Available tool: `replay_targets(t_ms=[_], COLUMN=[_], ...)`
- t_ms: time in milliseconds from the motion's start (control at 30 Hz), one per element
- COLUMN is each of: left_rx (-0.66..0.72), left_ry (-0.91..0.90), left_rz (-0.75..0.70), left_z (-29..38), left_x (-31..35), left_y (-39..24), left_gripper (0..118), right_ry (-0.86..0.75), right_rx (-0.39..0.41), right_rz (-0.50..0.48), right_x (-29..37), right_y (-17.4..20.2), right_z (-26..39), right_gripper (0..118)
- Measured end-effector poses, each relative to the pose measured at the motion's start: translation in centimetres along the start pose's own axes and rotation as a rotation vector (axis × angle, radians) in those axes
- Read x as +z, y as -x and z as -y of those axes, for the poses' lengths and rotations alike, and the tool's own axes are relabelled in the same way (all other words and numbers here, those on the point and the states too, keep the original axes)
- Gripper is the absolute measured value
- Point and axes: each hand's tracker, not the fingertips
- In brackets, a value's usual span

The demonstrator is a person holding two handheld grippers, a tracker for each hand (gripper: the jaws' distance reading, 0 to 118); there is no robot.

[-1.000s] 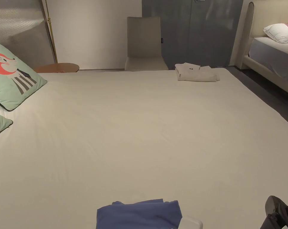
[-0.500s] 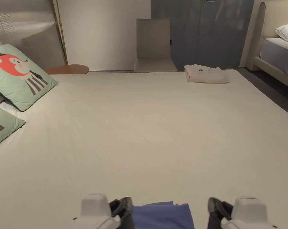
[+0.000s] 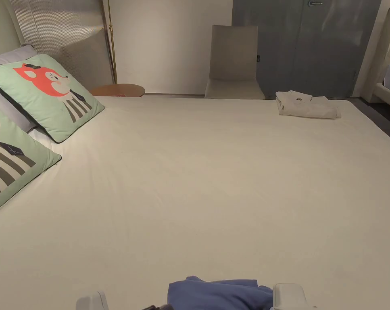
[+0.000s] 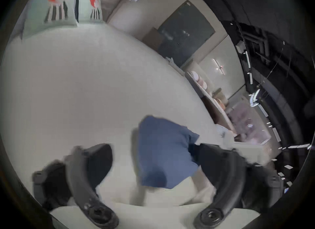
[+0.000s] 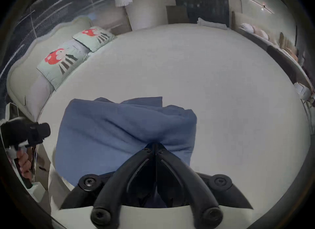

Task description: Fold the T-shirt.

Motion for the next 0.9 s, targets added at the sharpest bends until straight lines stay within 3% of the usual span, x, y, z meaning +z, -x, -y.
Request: replay_targets(t_ms=[167,300,400,433,467,500,533,567,600,633,767,900], left_rx=[0.155,0.277,0.276,0.278,0.291,0.299,0.294,0.282,0.288,0.362,0.365,0.405], left_ry=[0.157,0.234,0.240,0.240,0.242,0.238,0.227,0.219,0.226,0.259,0.243,0.204], left_rz=[0.179,0.233,0.238,0.244,0.253,0.248,0.198,0.129,0.114,0.217,0.215,0.248], left_z=[-0.7,-0.9,-0.9,-1.1,-1.2,-1.3,-1.5,-1.6,-1.7,-1.4,-1.6,-2.7], left_x=[-4.2,-7.6,-8.7,-8.6,-8.4,-8.2,-8.0,-8.0,-8.1,-8.1,-7.6,-4.8], left_y=[2.1,3.0,3.2,3.4,3.6,3.9,4.4,4.9,5.5,6.0,6.1,7.4], left_gripper=[110,109,106,95,72,72,62,42,31,30,21,17], right_ry=[0.068,0.096,0.097,0.094,0.092,0.090,0.088,0.087,0.083,0.077,0.067,0.012], right_rx=[0.006,-0.023,-0.066,-0.077,-0.084,-0.091,-0.097,-0.104,-0.123,-0.128,-0.109,-0.136], right_rz=[-0.034,-0.076,-0.104,-0.111,-0.116,-0.119,-0.120,-0.123,-0.157,-0.151,-0.126,-0.197], right_x=[-0.8,-1.1,-1.0,-0.9,-0.9,-0.8,-0.7,-0.6,-0.4,-0.4,0.6,2.2], right_y=[-0.8,-1.7,-2.3,-2.5,-2.6,-2.6,-2.6,-2.7,-2.8,-2.7,-1.7,-1.0], right_z=[-1.5,-1.9,-1.7,-1.7,-1.6,-1.5,-1.5,-1.6,-1.6,-1.6,-1.9,-2.8], right_gripper=[0,0,0,0,0,0,0,0,0,0,0,0])
